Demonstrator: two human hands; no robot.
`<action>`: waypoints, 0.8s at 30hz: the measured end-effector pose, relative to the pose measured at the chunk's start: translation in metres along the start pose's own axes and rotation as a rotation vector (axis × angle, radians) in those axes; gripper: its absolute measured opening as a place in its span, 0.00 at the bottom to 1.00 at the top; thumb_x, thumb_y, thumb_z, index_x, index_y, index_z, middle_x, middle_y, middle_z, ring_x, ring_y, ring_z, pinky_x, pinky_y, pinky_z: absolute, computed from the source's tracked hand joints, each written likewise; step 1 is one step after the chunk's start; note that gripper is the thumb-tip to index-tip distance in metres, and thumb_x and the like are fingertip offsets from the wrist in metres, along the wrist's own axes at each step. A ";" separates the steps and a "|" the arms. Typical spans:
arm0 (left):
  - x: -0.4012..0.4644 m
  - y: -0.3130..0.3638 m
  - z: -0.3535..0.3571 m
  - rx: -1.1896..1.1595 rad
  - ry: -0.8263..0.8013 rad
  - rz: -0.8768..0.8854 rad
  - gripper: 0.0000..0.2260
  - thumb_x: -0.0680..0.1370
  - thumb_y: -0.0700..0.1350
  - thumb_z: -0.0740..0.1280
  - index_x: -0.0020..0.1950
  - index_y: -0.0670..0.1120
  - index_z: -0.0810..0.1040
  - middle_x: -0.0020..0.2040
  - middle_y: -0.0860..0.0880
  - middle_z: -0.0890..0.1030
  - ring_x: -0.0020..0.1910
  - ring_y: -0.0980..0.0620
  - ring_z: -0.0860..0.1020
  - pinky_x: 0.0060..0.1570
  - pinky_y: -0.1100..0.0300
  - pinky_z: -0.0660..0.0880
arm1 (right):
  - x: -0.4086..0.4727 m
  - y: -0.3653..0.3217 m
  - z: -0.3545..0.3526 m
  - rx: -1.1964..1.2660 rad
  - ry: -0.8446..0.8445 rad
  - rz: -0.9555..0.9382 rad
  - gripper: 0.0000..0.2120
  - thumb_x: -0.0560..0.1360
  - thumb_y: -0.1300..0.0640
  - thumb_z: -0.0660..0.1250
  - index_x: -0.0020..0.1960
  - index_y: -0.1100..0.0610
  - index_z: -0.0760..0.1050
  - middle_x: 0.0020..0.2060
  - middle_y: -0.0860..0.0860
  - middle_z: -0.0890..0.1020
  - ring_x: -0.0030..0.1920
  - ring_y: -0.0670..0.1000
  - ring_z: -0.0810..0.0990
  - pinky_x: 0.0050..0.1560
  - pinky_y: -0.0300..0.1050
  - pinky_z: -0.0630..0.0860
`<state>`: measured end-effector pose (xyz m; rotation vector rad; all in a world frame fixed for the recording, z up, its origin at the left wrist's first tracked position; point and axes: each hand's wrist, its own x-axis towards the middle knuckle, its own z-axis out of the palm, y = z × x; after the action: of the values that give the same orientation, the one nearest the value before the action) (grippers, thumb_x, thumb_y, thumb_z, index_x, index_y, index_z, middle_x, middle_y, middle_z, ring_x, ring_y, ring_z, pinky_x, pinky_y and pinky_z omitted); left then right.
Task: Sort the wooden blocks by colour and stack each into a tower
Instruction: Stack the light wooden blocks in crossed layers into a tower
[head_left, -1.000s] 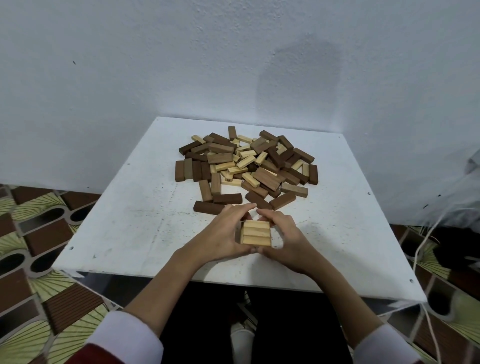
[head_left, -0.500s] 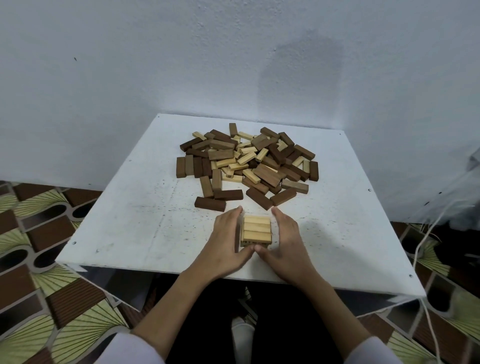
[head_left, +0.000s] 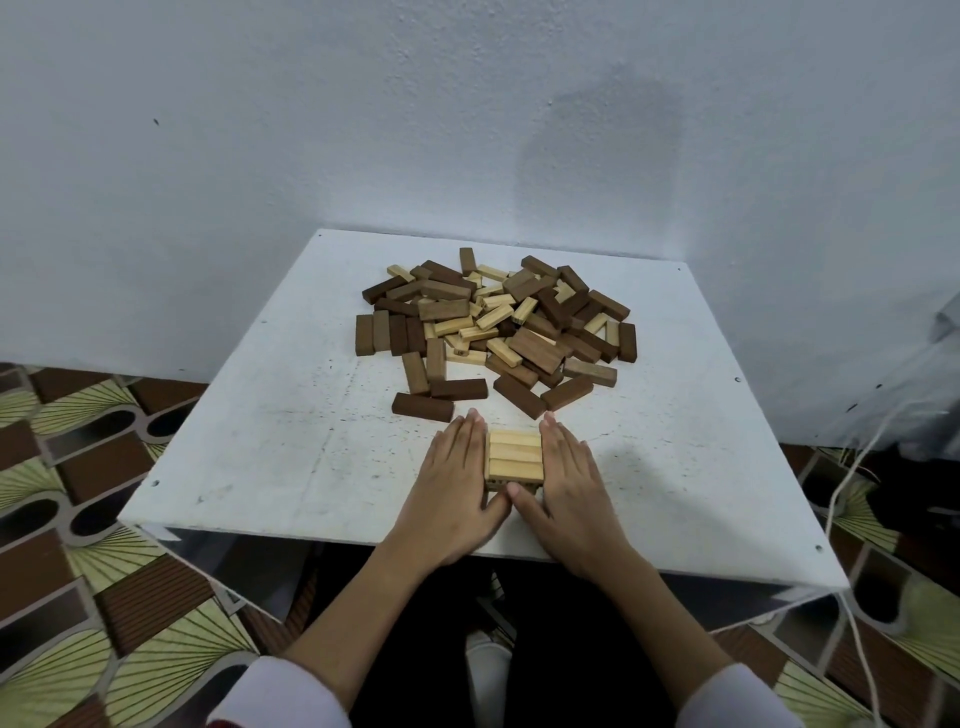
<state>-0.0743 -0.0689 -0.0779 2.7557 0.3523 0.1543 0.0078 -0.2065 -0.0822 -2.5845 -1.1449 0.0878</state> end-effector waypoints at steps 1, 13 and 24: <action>0.000 0.000 0.000 0.011 -0.002 0.001 0.44 0.67 0.67 0.38 0.77 0.42 0.40 0.78 0.46 0.44 0.76 0.51 0.42 0.70 0.61 0.37 | 0.000 0.000 0.000 -0.003 -0.005 0.001 0.47 0.69 0.28 0.30 0.76 0.60 0.41 0.77 0.53 0.47 0.76 0.50 0.44 0.72 0.43 0.36; 0.000 0.001 0.000 0.006 -0.029 -0.014 0.40 0.72 0.65 0.44 0.77 0.42 0.39 0.78 0.47 0.43 0.76 0.53 0.40 0.71 0.61 0.36 | 0.002 -0.002 0.000 -0.040 -0.036 -0.009 0.46 0.69 0.30 0.27 0.76 0.59 0.38 0.77 0.53 0.44 0.76 0.49 0.42 0.71 0.45 0.35; -0.003 0.002 -0.008 -0.126 -0.010 0.030 0.31 0.81 0.50 0.55 0.77 0.43 0.42 0.78 0.49 0.44 0.76 0.54 0.42 0.74 0.59 0.42 | -0.001 0.001 0.000 0.004 -0.025 -0.021 0.38 0.72 0.38 0.34 0.76 0.59 0.37 0.77 0.53 0.44 0.76 0.48 0.43 0.73 0.46 0.36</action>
<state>-0.0782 -0.0688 -0.0700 2.6370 0.2885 0.1647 0.0080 -0.2073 -0.0822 -2.5741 -1.1791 0.1174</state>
